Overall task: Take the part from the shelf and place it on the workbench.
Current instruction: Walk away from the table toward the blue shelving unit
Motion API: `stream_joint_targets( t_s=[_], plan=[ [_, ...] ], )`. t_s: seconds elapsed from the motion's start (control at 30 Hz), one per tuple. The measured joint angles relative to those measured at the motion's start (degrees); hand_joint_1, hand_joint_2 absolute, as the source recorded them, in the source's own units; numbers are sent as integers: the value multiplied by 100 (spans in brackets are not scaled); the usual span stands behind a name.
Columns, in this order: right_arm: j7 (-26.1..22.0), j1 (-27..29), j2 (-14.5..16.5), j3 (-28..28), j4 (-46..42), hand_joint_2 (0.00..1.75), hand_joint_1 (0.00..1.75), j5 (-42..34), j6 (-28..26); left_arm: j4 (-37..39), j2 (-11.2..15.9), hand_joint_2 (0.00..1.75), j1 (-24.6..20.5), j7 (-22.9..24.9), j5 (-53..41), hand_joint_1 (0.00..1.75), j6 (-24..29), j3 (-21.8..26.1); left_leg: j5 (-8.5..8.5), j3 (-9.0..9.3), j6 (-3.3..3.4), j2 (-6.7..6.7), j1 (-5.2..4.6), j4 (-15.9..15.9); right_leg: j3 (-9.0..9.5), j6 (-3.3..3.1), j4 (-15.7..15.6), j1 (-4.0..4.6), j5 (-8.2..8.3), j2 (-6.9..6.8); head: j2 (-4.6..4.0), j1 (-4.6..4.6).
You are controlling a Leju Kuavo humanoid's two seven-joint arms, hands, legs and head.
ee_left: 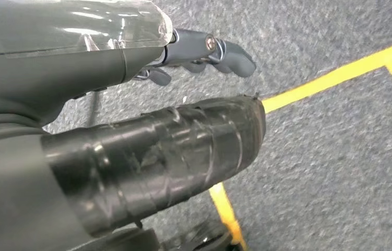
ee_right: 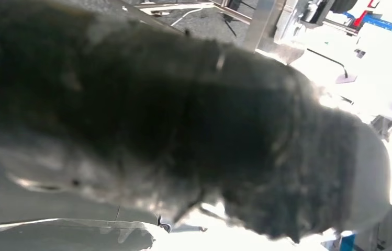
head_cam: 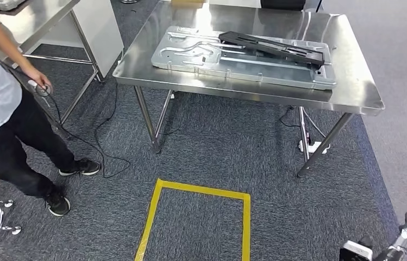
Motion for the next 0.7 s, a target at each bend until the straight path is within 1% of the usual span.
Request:
stream_joint_targets(
  t_s=[0.03, 0.07, 0.1, 0.13, 0.17, 0.2, 0.23, 0.27, 0.3, 0.33, 0.37, 0.4, 0.43, 0.47, 0.5, 0.53, 0.57, 0.6, 0.63, 0.67, 0.7],
  plan=[
    [1, 0, 0, 0, 5, 0, 0, -4, 1, 0, -1, 0, 0, -1, 0, 0, -3, 0, 64, -107, 16, 9, -8, 26, -73, 13, 382, -2, -279, 4, 0, 3],
    [3, 0, 0, 0, 14, 0, 0, -9, 2, 1, -1, 0, 0, -1, -3, 0, -9, 0, 126, -216, 22, 15, -15, 61, -115, 27, 740, -4, -426, 7, 0, 3],
    [7, 0, 0, 0, 24, 0, 0, -13, 3, 1, -1, 0, 1, -1, -4, 0, -18, 0, 183, -328, 19, 20, -20, 103, -96, 36, 966, -4, -412, 9, 0, 3],
    [11, 0, 0, 0, 33, 0, 0, -14, 4, 1, -1, 0, 1, -1, -3, 0, -28, 0, 237, -447, 12, 22, -22, 156, 6, 38, 1021, -5, -287, 10, 0, 2],
    [14, -2, 0, 0, 42, 0, 0, -15, 6, 1, -1, 0, 1, -1, -3, 0, -38, 0, 284, -564, 0, 21, -23, 216, 211, 33, 866, -6, -126, 10, 0, 2],
    [16, -6, 0, 0, 46, 0, 0, -16, 8, 1, -1, 0, 0, -1, -3, 0, -45, 0, 322, -672, -17, 19, -23, 279, 517, 18, 527, -6, -33, 10, 0, 1],
    [16, -14, 0, 1, 48, 0, 0, -16, 10, 1, -3, 0, 0, -1, -3, 0, -51, 0, 351, -764, -37, 16, -30, 348, 848, -1, 87, 5, -42, 11, 0, 1],
    [15, -21, 0, 1, 49, 0, 0, -16, 11, 1, -5, 0, 0, -1, -4, 0, -55, 0, 375, -831, -64, 14, -38, 403, 1116, -27, -307, 16, -128, 11, 0, -1],
    [12, -25, 0, 2, 49, 0, 0, -16, 11, 1, -8, 0, -1, -2, -4, 0, -58, 0, 401, -873, -94, 13, -44, 439, 1285, -56, -582, 31, -228, 12, 0, -3],
    [8, -24, -1, 1, 49, 0, 0, -16, 11, 1, -11, 0, -1, -8, -5, 0, -62, 0, 432, -897, -126, 13, -43, 455, 1340, -91, -721, 47, -284, 12, 0, -3],
    [3, -20, -1, 0, 49, 0, 0, -16, 10, 1, -13, 0, 1, -15, -5, 0, -65, 0, 464, -910, -161, 11, -39, 457, 1321, -135, -757, 43, -275, 8, 0, -3],
    [-7, -19, -1, -1, 49, 0, 0, -9, 6, 1, -14, 0, 2, -24, -6, 0, -67, 0, 449, -935, -196, -1, -28, 481, 1290, -179, -769, 36, -232, 2, 0, -3],
    [-20, -20, -1, -1, 49, 0, 0, 6, -2, 1, -15, 0, 8, -31, -7, 0, -67, 0, 351, -977, -235, -16, -17, 567, 1253, -227, -781, 26, -185, -4, 0, -7],
    [-36, -21, 0, 1, 49, 0, 0, 30, -13, 1, -15, 0, 15, -34, -7, 0, -65, 0, 168, -1048, -272, -32, -6, 749, 1208, -265, -793, 13, -138, -11, 0, -13],
    [-54, -22, 0, 3, 49, 0, 0, 57, -23, 1, -16, 0, 20, -36, -7, 0, -62, 0, -86, -1149, -311, -45, 15, 1044, 1160, -287, -791, 13, -98, -15, 0, -19],
    [-67, -20, 0, 4, 49, 0, 0, 75, -28, 1, -17, 0, 27, -36, -7, 0, -59, 0, -329, -1256, -346, -48, 32, 1406, 1110, -299, -786, 14, -62, -18, 0, -24],
    [-73, -18, 0, 4, 52, 0, 0, 78, -20, 1, -17, 0, 32, -36, -7, 0, -56, 0, -491, -1340, -373, -48, 49, 1739, 1060, -297, -776, 16, -28, -21, 0, -24],
    [-74, -18, 0, 4, 57, 0, 0, 65, -6, 1, -17, 0, 36, -36, -7, 0, -54, 0, -545, -1357, -392, -48, 62, 1939, 1013, -290, -763, 17, 1, -23, 0, -24],
    [-72, -16, 0, 4, 63, 0, 0, 43, 15, 1, -17, 0, 39, -36, -8, 0, -51, 0, -486, -1273, -400, -47, 70, 1928, 973, -280, -747, 16, 22, -23, 0, -24],
    [-67, -15, 0, 4, 69, 0, 0, 13, 41, 1, -17, 0, 41, -35, -8, 0, -48, 1, -343, -1072, -398, -47, 75, 1681, 944, -268, -732, 13, 37, -22, 0, -24],
    [-63, -14, 0, 4, 74, 0, 0, -16, 66, 1, -17, 0, 41, -34, -9, 0, -46, 1, -185, -799, -383, -49, 77, 1280, 930, -256, -719, 11, 48, -21, 0, -24]
  ],
)
